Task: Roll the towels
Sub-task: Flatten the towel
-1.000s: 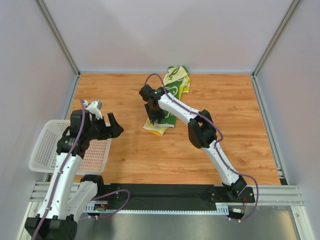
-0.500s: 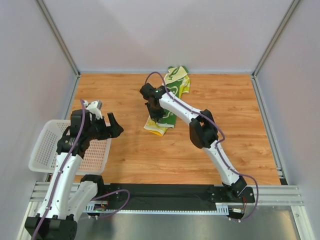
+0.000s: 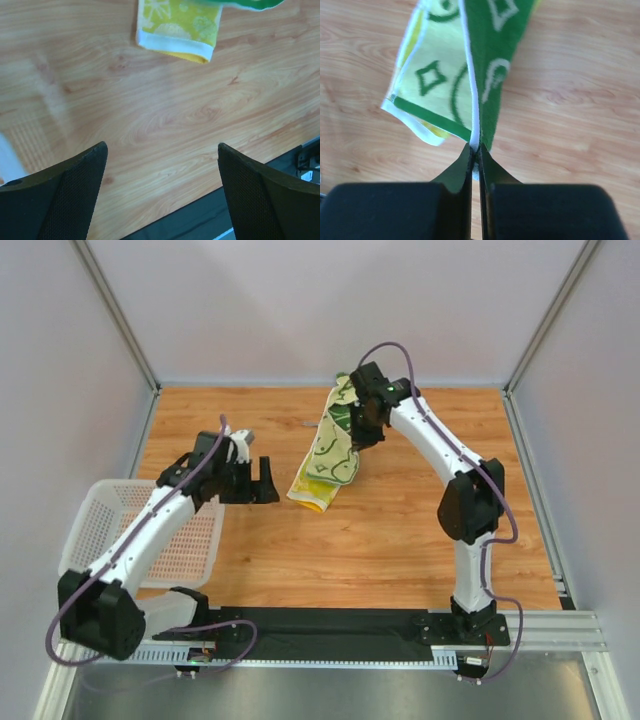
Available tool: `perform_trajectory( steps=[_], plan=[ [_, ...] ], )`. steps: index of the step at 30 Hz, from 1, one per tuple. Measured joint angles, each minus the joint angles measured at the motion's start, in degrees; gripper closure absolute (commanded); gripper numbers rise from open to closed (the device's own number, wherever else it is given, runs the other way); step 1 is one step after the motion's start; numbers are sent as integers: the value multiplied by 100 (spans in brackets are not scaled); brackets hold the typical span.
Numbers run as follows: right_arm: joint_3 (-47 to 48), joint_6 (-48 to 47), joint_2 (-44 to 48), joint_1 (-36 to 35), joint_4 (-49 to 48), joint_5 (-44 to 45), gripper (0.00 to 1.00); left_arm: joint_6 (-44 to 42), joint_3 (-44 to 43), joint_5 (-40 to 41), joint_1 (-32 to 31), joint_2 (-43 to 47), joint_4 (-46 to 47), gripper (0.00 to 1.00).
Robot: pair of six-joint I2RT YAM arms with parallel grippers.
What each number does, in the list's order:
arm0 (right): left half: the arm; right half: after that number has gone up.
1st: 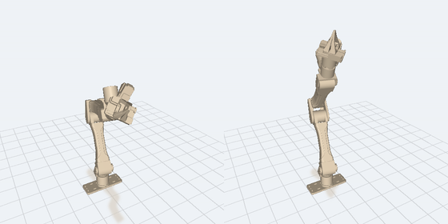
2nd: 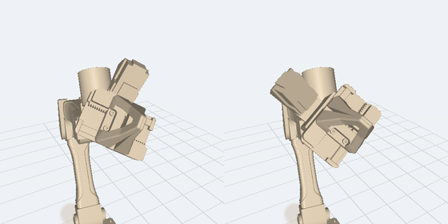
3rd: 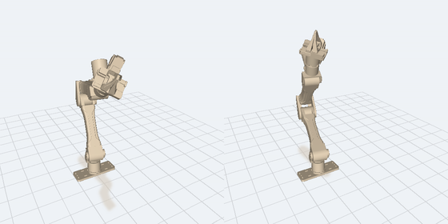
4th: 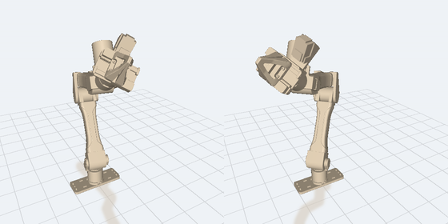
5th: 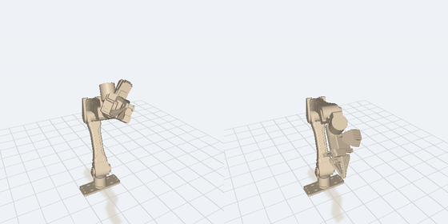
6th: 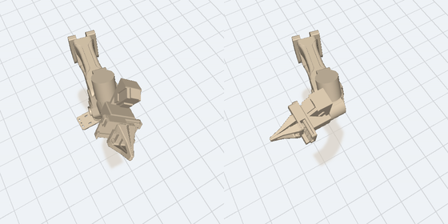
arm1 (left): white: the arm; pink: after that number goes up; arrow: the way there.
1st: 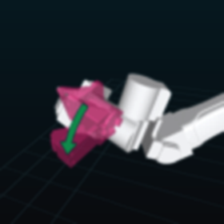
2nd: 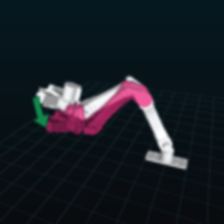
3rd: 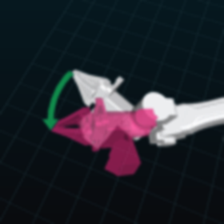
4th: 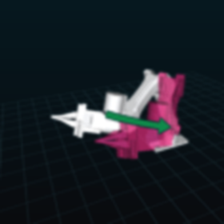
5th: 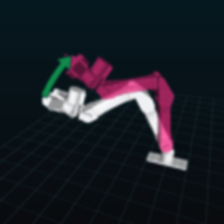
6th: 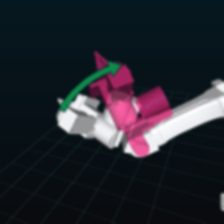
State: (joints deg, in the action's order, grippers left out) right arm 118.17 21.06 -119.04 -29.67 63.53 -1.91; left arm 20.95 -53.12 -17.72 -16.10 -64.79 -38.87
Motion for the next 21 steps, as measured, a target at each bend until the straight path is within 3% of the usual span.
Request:
perform_trajectory(
  steps=[5,11,17,21],
  plan=[
    [-1410,44,671,566,-122,-2,100,55,-1255,245,-649,-1696,151,4],
    [-2865,378,1906,1440,-166,560,99,76,-2269,503,-964,-3727,98,5],
    [-3792,610,3773,2271,-170,870,100,52,-2830,678,-1241,-4682,-262,7],
    [-4229,688,3960,2144,-234,680,100,-66,-3195,861,-1582,-5121,-348,12]
  ],
)
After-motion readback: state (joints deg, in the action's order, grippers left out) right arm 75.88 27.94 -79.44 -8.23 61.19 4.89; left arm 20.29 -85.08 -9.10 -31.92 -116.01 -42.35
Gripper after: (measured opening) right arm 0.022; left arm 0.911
